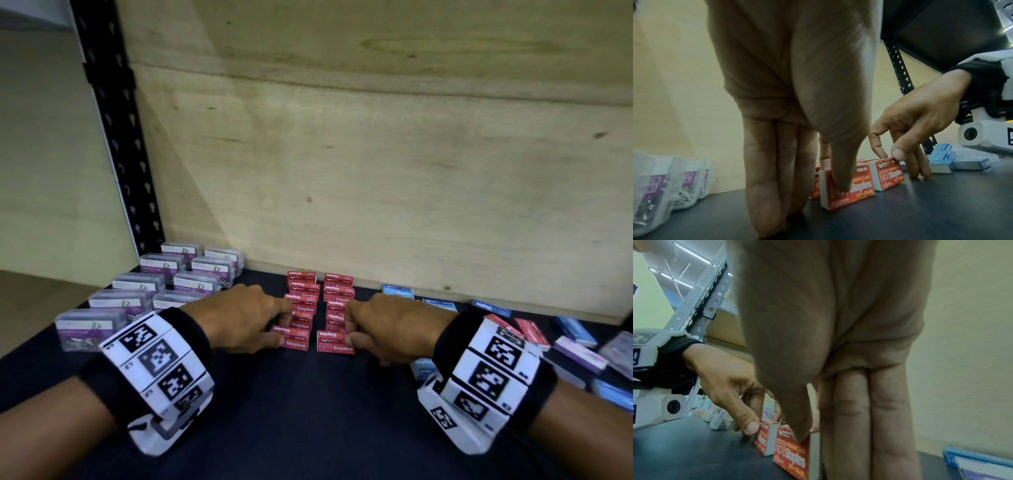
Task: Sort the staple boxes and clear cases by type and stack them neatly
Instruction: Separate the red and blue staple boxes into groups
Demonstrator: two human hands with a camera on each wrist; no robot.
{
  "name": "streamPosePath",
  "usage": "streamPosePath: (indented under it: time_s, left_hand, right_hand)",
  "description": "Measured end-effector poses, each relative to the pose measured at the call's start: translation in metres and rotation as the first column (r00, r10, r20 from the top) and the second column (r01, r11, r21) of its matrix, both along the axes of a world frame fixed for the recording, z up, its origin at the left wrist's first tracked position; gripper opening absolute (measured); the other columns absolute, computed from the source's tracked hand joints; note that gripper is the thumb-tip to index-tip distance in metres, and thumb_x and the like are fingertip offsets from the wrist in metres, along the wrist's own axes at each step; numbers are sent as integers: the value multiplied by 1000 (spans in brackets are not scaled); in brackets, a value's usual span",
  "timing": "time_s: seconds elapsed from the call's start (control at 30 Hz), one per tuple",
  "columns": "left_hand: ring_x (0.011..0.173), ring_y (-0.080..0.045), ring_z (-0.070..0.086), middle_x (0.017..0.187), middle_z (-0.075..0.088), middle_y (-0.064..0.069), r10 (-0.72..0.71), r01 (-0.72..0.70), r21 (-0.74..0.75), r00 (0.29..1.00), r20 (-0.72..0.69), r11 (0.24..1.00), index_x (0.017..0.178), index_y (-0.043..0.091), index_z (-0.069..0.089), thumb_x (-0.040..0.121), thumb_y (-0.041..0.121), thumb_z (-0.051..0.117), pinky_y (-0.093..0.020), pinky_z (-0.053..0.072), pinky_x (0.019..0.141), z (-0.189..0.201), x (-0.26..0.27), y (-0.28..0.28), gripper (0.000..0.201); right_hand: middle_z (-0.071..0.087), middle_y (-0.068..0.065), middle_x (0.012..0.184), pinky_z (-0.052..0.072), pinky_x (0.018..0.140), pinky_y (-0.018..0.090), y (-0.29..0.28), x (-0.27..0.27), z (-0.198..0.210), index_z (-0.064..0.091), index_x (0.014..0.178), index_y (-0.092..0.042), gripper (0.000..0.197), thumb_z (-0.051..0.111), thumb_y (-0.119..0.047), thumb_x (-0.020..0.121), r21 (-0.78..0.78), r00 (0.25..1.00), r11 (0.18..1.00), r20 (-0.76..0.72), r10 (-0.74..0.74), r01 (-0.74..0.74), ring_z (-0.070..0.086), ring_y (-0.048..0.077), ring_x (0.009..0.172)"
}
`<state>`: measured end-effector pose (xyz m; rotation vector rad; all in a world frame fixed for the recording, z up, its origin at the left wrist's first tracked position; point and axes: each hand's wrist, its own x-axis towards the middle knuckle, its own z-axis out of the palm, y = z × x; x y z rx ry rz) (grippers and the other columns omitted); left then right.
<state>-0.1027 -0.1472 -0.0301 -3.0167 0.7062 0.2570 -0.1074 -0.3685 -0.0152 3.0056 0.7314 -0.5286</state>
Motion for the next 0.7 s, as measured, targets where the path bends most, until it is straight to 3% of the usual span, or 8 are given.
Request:
streamPosePath:
  time_s: [0.17, 0.27, 0.37, 0.5, 0.6, 0.7]
  left_hand:
    - [64, 2, 50, 71, 51, 20, 29, -30, -23, 999, -18, 999, 115, 34, 50, 90, 50, 61, -20, 39, 67, -1, -2, 1, 32]
    - [65, -1, 52, 71, 53, 18, 42, -42, -31, 999, -23, 999, 117, 35, 46, 90, 51, 62, -21, 40, 69, -1, -6, 0, 36]
    - [64, -2, 51, 71, 53, 17, 62, -63, -29, 998, -31, 998, 123, 33, 41, 91, 50, 61, -22, 40, 69, 1, -13, -1, 41]
    - [86, -9, 61, 94, 62, 11, 141, -148, -79, 986, -89, 986, 129, 29, 34, 88, 57, 59, -28, 49, 83, 4, -17, 0, 56]
    - [91, -12, 60, 88, 53, 12, 186, -191, -82, 980, -70, 978, 131, 28, 30, 87, 60, 59, -31, 49, 87, 9, -21, -4, 61]
    - [92, -15, 57, 87, 50, 10, 187, -185, -46, 982, 33, 982, 132, 27, 32, 88, 59, 58, -33, 48, 89, 18, -23, -13, 60]
  right_hand:
    - [50, -5, 75, 45, 72, 32, 2, -1, -2, 46, 104, -18, 20, 47, -39, 102, -48, 997, 999, 72, 27, -23, 54, 16, 75]
    - [49, -4, 78, 45, 76, 33, 0, -3, -2, 43, 115, -17, 29, 48, -42, 101, -65, 997, 998, 77, 24, -19, 54, 19, 81]
    - [58, 3, 100, 49, 84, 35, -3, -7, -1, 40, 127, -15, 42, 52, -44, 99, -45, 998, 999, 56, 10, -8, 55, 20, 89]
    - [56, -1, 99, 46, 84, 31, -10, -14, 1, 33, 139, -19, 54, 56, -44, 97, 15, 1000, 1000, 16, 3, -4, 54, 17, 89]
    - [66, 0, 108, 45, 80, 29, -26, -20, 0, 24, 144, -22, 59, 55, -43, 98, 88, 999, 996, -46, -9, 13, 56, 15, 84]
    - [69, -12, 98, 50, 84, 29, -49, -25, 2, 27, 143, -29, 54, 53, -43, 98, 180, 996, 983, -85, -19, 35, 61, 7, 81]
